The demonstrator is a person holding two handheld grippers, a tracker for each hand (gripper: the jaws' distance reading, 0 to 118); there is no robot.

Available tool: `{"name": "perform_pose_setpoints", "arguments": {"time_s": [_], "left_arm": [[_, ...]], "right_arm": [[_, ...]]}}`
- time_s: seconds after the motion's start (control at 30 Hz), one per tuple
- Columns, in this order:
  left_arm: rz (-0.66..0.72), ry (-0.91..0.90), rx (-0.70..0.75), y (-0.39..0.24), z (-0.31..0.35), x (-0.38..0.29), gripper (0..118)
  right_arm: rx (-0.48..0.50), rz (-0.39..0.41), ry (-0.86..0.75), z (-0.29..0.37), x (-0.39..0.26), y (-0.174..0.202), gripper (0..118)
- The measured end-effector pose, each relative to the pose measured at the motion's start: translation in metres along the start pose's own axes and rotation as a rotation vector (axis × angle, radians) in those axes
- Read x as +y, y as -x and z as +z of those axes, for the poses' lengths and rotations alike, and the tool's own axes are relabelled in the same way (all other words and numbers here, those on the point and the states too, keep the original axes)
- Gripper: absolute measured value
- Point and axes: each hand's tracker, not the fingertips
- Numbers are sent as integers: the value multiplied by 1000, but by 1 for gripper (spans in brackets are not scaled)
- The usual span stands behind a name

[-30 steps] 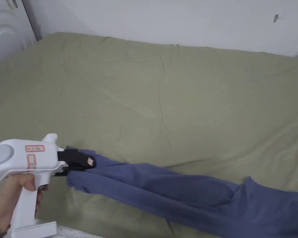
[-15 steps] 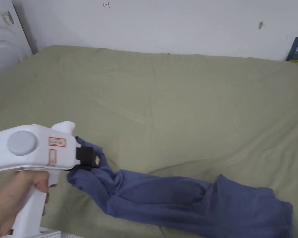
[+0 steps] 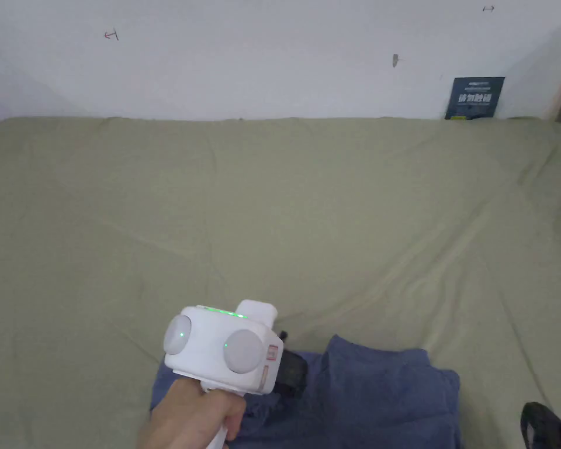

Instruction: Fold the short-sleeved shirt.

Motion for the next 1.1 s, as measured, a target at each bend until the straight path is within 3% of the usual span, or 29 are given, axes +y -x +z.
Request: {"name": "perform_pose_setpoints", "arguments": {"time_s": [0.13,0.33,0.4,0.43,0.47,0.53,0.83,0.97,1.1], "left_arm": [[36,-3,-26,-3,5,-3,116],[207,-126,-139,62,83,-13,109],[289,-160,-159,94,98,-22,79],[310,-168,-179,105,98,-25,46],[315,-150,-188,115,93,-29,0],[366,-172,-182,130,89,-38,0],[396,-3,-513,89,-3,-27,0],[377,20,-529,53,-37,-19,0],[401,16,-555,56,-43,-21,0]], "right_arm": [[10,-6,10,0,-2,-1,0],[38,-49,28,-8,-6,1,0],[51,-56,34,-11,-7,3,0],[57,-58,34,-12,-7,4,0],[59,-59,34,-13,-7,6,0],[72,-56,36,-14,-7,8,0],[60,-30,41,-13,-4,10,0],[38,-22,58,-13,-3,6,0],[27,-30,70,-13,-4,4,0]]}}
